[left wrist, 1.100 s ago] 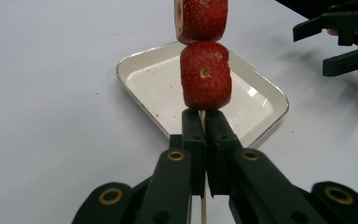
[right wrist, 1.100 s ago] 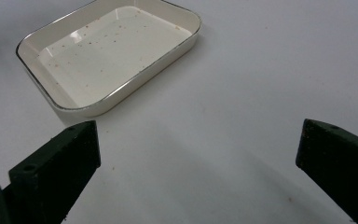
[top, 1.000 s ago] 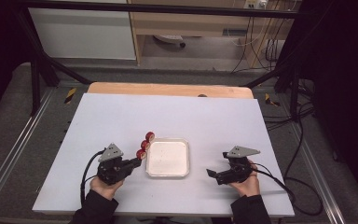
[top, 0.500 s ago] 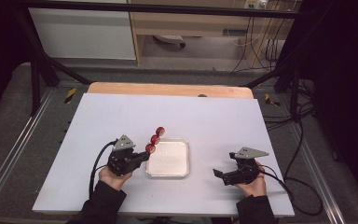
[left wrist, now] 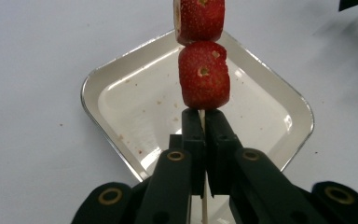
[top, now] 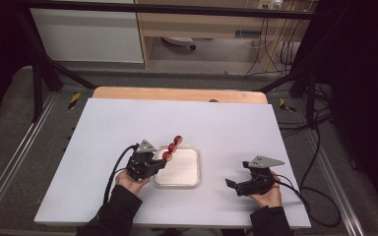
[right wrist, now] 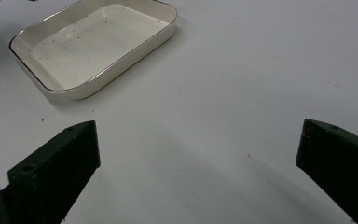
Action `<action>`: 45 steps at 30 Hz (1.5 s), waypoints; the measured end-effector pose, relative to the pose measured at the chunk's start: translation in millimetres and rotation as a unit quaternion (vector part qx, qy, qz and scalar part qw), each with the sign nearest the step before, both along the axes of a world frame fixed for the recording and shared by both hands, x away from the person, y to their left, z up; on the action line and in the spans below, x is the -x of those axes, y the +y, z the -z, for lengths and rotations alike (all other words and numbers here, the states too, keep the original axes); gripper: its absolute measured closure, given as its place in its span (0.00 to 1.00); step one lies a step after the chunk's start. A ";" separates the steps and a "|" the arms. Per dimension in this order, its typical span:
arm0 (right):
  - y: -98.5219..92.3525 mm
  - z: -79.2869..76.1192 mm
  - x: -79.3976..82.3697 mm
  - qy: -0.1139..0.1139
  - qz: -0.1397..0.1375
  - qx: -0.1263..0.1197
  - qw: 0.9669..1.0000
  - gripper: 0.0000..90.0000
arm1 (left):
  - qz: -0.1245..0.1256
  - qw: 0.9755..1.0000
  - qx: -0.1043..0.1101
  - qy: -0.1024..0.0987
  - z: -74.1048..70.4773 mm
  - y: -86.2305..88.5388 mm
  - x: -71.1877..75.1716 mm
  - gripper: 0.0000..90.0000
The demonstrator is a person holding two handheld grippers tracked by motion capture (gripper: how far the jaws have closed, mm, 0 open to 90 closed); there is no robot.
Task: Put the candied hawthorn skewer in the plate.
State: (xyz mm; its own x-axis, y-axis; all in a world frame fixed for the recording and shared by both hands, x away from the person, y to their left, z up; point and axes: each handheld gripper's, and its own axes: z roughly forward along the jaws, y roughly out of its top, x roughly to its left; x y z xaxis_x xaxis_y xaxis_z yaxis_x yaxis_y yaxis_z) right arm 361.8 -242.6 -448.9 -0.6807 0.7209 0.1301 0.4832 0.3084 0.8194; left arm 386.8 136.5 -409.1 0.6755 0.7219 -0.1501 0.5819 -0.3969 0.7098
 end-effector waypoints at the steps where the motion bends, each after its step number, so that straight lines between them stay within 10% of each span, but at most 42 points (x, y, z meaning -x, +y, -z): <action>1: -0.2 0.1 -0.1 -0.001 0.000 0.000 1.000 0.00 | 0.000 1.000 -0.005 0.005 2.0 -1.5 -0.7 0.97; 16: -0.6 0.7 0.2 0.003 0.000 -0.003 1.000 0.00 | -0.011 0.997 -0.076 0.028 20.8 -27.0 -1.1 0.97; 29: -0.5 0.5 0.3 0.006 0.001 -0.006 1.000 0.00 | -0.016 0.995 -0.091 0.038 23.6 -31.4 -1.6 0.95; 45: -1.2 -0.7 0.6 0.007 0.003 -0.011 1.000 0.00 | 0.007 0.997 -0.073 -0.011 6.9 -1.4 4.7 0.32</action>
